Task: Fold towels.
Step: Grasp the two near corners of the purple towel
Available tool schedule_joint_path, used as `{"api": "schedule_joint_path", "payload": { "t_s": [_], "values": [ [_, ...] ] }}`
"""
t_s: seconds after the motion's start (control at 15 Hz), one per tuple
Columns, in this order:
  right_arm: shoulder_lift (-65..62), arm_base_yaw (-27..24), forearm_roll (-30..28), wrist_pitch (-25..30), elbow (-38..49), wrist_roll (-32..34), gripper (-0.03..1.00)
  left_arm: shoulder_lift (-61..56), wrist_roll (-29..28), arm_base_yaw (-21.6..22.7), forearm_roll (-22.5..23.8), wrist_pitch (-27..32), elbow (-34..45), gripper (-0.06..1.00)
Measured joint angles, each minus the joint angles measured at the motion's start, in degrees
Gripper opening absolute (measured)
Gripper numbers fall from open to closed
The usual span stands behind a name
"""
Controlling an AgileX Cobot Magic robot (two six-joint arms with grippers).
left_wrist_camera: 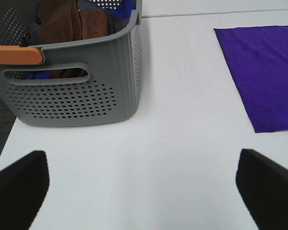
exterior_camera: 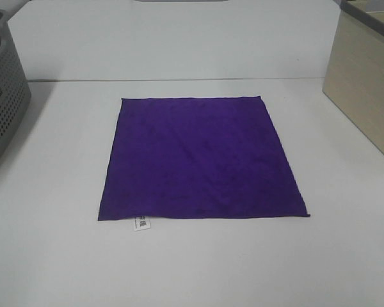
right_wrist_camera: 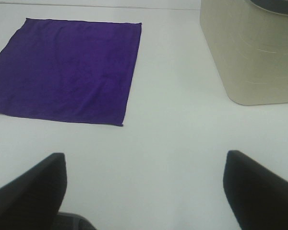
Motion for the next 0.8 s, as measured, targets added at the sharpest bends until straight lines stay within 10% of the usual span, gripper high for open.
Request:
{"api": "schedule_joint_path", "payload": {
  "t_s": [0.8],
  "values": [
    [0.0, 0.0, -0.34, 0.0, 0.0, 0.0, 0.98, 0.0, 0.0, 0.0, 0.0, 0.0, 0.0, 0.99]
  ]
}}
